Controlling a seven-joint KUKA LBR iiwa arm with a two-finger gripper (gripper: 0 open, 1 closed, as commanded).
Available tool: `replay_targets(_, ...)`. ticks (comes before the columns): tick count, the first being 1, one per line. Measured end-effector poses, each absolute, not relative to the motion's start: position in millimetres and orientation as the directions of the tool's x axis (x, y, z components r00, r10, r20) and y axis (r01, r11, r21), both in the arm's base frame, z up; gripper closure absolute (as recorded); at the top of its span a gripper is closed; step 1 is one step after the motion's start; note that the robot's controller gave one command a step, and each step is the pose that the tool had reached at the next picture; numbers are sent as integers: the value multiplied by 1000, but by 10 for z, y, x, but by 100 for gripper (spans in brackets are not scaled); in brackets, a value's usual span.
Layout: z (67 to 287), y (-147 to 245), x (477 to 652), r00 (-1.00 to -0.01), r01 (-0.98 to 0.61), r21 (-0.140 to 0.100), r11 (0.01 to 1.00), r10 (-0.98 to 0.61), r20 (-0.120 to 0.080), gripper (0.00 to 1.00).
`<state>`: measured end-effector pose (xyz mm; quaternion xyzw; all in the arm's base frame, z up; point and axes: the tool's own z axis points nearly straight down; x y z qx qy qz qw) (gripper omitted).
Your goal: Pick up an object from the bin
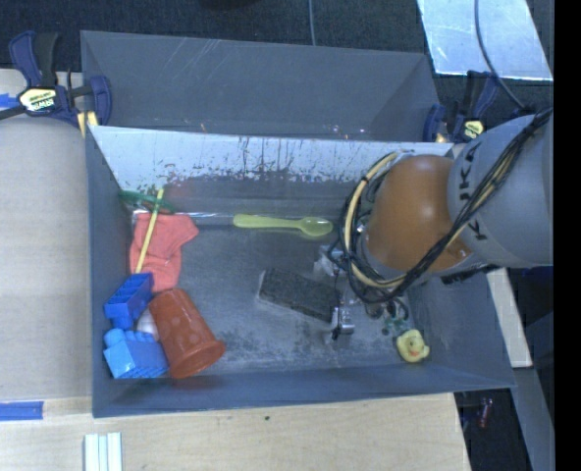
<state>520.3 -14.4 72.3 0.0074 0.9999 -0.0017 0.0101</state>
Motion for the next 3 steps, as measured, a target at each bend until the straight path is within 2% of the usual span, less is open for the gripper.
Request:
replay_targets(1, 705, 16, 5408, -1000, -15, -6, 1000, -15, -25, 100)
replay_targets(2, 706, 16, 5408, -1000, -16, -6, 1000, -16, -24, 100)
replay_targets(3, 1434, 17, 5345, -1000, -13, -6, 1000, -13, -20, 100)
